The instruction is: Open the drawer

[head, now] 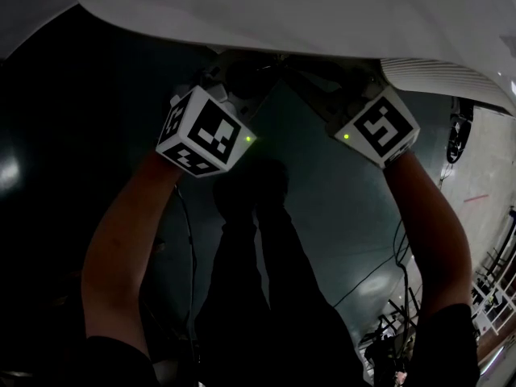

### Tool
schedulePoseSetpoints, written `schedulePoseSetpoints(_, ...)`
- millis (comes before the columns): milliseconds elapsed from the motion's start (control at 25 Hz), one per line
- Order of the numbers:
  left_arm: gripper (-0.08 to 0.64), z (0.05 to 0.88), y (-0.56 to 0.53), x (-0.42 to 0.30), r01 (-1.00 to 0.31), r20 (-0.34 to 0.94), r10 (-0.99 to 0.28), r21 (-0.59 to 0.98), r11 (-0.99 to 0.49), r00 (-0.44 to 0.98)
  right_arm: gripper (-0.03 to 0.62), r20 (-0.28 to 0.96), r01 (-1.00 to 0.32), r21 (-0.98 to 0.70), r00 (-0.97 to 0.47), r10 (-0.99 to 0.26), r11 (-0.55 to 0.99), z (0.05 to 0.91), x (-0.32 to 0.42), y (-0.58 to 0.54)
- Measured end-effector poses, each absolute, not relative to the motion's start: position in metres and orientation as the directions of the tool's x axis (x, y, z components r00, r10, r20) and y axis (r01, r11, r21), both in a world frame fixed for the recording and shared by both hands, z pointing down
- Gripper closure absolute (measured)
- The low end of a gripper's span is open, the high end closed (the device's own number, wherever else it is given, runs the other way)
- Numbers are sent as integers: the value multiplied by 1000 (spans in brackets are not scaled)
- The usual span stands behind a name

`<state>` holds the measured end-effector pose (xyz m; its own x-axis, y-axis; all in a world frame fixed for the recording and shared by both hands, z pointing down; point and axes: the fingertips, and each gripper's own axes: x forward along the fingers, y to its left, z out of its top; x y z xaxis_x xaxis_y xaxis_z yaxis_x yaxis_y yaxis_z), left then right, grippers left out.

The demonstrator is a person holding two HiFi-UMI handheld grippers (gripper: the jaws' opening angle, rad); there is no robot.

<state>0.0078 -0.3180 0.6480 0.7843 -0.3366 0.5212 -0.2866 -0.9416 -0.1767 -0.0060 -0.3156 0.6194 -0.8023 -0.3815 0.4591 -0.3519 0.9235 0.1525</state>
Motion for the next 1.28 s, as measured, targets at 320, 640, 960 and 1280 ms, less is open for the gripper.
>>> schedulePoseSetpoints(320, 509, 663, -299, 35, -306, 499, -317, -106, -946, 806, 574, 385, -456, 24, -817, -429, 890, 631, 22, -301)
schedulePoseSetpoints(640, 509, 659, -213, -9, -297, 522, -291, -74, -952, 802, 574, 456, -442, 8, -796, -397, 897, 633, -18, -215)
schedulePoseSetpoints(960, 514, 663, -163, -3, -278, 551, -254, -41, -960, 795, 574, 475, -446, 3, -787, -393, 895, 636, -11, -164)
schedulePoseSetpoints(1280, 518, 670, -127, -6, -327, 563, -271, -1, -945, 781, 574, 524, -444, -9, -766, -374, 896, 647, -12, -125)
